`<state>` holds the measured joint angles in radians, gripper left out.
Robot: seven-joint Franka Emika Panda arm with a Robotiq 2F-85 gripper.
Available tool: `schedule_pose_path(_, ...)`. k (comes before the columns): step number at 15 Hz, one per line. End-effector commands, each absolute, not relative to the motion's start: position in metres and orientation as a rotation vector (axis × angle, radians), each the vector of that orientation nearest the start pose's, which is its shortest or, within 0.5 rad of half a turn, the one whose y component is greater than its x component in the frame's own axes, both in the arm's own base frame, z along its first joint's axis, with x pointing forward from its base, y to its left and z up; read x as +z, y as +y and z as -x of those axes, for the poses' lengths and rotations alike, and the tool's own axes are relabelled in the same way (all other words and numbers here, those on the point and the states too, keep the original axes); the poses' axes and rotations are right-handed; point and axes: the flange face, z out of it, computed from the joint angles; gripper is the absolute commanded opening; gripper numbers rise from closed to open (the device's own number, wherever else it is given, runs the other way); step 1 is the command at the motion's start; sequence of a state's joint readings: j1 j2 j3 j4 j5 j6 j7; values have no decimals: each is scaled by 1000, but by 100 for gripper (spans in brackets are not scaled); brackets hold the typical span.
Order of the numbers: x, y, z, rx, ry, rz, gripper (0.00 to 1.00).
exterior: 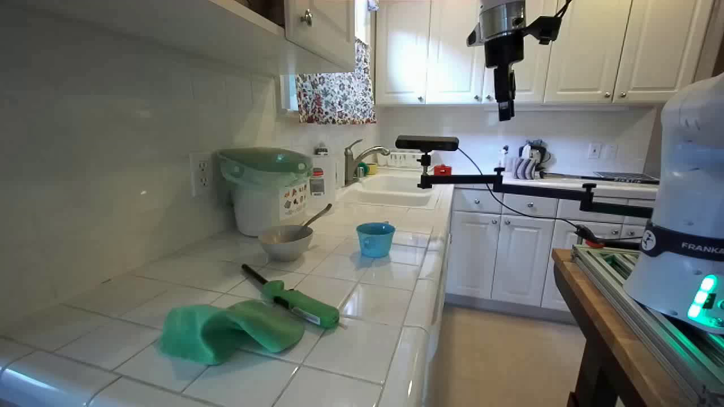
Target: Put the blue object inside the top cupboard
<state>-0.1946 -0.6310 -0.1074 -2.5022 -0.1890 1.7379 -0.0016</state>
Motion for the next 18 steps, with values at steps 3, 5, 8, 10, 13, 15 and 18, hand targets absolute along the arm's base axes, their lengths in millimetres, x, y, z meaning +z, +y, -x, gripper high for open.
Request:
schedule_pose_path(3, 484, -122, -324, 244, 373, 3211, 100)
schedule_pose_path(5, 484, -122, -324, 244, 373, 3211, 100)
schedule_pose_path(8, 484, -122, -324, 244, 373, 3211, 100)
schedule_pose_path(10, 484, -122, -324, 244, 373, 3211, 100)
schedule_pose_path(13, 478, -119, -326, 256, 385, 3204, 100)
schedule_pose_path(15, 463, -110, -333, 225, 453, 3212, 100)
schedule_pose_path(18, 438, -88, -350, 98, 513, 3185, 100)
